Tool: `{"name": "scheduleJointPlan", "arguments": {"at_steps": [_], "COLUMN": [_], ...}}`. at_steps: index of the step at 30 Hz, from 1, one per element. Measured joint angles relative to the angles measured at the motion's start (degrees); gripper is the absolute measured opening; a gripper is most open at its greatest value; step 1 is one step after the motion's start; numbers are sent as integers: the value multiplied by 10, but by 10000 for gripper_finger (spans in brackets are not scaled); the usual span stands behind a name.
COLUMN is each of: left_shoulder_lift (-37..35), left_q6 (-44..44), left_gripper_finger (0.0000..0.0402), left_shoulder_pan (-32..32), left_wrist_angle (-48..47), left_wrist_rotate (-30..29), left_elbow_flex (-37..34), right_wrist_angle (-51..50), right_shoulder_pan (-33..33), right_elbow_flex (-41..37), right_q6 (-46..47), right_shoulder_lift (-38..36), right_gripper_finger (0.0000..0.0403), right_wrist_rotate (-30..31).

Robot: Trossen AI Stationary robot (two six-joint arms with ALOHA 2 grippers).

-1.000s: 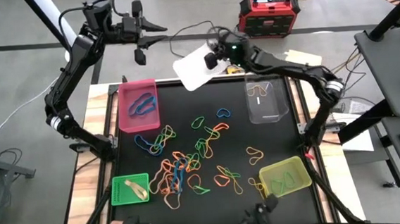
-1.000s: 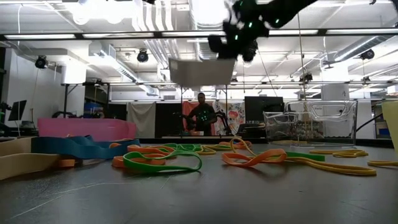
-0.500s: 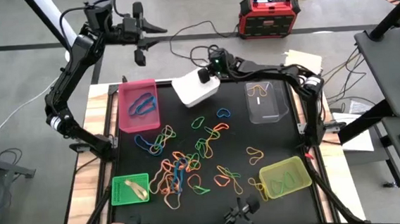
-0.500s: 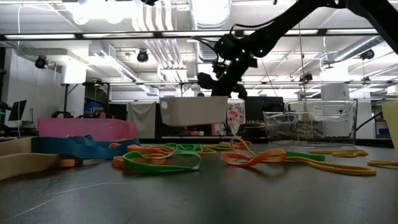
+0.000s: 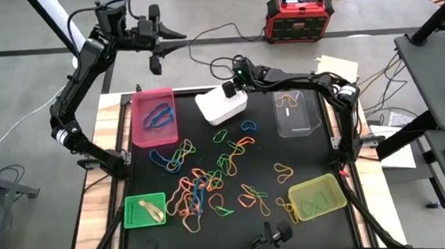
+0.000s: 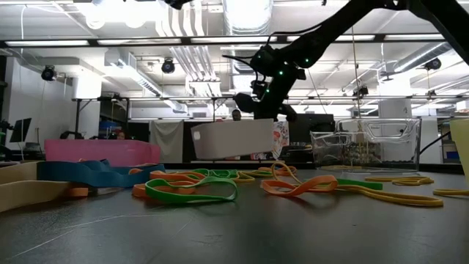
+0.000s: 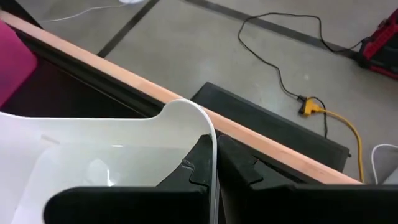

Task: Sort rubber bands into baskets
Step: Remove the green rubber band from the white bin

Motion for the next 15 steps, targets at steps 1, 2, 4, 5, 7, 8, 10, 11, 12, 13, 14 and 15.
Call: {"name": "scheduleJointPlan", "arguments": {"at_steps": [1,2,4,5,7,8,10,11,12,13,14,15], "left_shoulder_lift": [0,0,0,0,0,0,0,0,0,0,0,0], "left_q6": [0,0,0,0,0,0,0,0,0,0,-2,-4], "left_gripper_finger": [78,78,78,78,78,78,78,78,78,78,78,78], "left_shoulder_pan": [0,0,0,0,0,0,0,0,0,-1,0,-1], "left_wrist_angle": [-1,-3,-5,-8,-12,-14,-14,-16,-17,-18,-19,-23], "left_wrist_rotate": [0,0,0,0,0,0,0,0,0,0,0,0], "left_elbow_flex": [0,0,0,0,0,0,0,0,0,0,0,0], "right_wrist_angle": [0,0,1,0,0,0,0,-1,-2,-3,-5,-7], "right_shoulder_pan": [0,0,1,1,2,2,3,3,3,3,2,2], "right_elbow_flex": [0,0,0,0,0,0,0,0,0,0,0,0], "right_q6": [1,3,3,3,3,5,8,8,8,8,8,8], "right_shoulder_lift": [0,0,0,0,0,0,0,0,0,0,-1,-2], "right_gripper_finger": [9,9,12,15,26,33,47,56,63,71,79,86], "right_wrist_rotate": [0,0,0,0,0,1,0,0,0,0,0,0]}}
